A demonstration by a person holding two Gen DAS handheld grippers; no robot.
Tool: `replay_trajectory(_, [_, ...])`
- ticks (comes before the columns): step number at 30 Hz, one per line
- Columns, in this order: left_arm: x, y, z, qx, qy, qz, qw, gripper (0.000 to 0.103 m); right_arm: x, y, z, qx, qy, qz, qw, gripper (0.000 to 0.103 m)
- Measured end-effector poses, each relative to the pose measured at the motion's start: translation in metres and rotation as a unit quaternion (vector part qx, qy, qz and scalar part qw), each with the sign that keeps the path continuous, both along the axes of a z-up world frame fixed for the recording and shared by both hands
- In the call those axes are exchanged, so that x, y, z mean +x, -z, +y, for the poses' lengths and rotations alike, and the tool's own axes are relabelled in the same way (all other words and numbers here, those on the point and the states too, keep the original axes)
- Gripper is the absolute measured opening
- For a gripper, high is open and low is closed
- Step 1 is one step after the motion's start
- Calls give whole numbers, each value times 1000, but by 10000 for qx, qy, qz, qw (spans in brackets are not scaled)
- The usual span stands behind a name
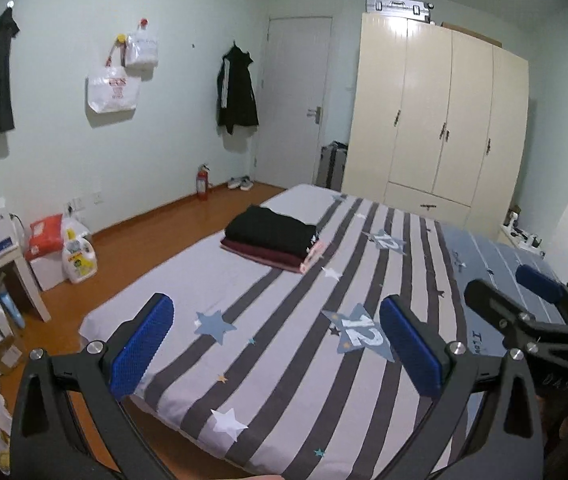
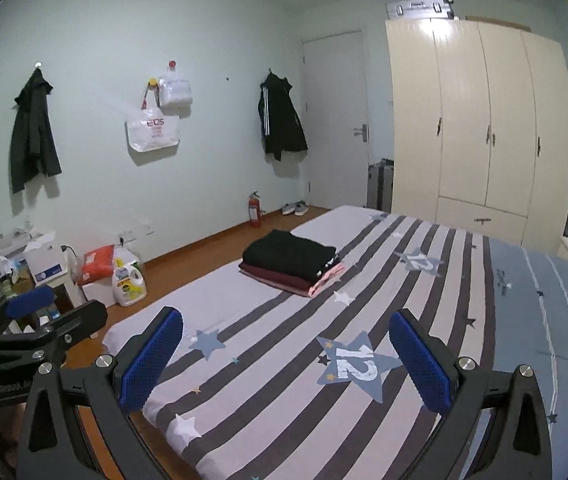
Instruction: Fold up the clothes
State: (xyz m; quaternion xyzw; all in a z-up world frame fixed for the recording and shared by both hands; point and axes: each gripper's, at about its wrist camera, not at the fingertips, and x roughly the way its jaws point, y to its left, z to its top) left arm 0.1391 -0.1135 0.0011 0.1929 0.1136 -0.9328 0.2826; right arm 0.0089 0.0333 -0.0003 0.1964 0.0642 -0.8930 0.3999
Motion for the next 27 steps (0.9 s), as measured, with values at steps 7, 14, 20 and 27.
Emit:
replay_trajectory(7, [1, -7, 14, -61, -33, -43, 10000, 102, 5, -8, 12, -100, 57, -54, 9999, 102])
replay_trajectory(14, [-1, -9, 20, -108, -67, -38, 9999, 102, 1, -9, 18, -168, 88, -110, 9998, 102])
replay_trajectory(20, [-1, -7, 18, -117, -69, -41, 9999, 102, 0, -6, 19, -155, 53, -119, 9998, 102])
replay_trajectory(27, [-4, -5, 19, -123, -72, -75, 9999, 102, 0, -6, 18, -173, 42, -157, 9997, 102])
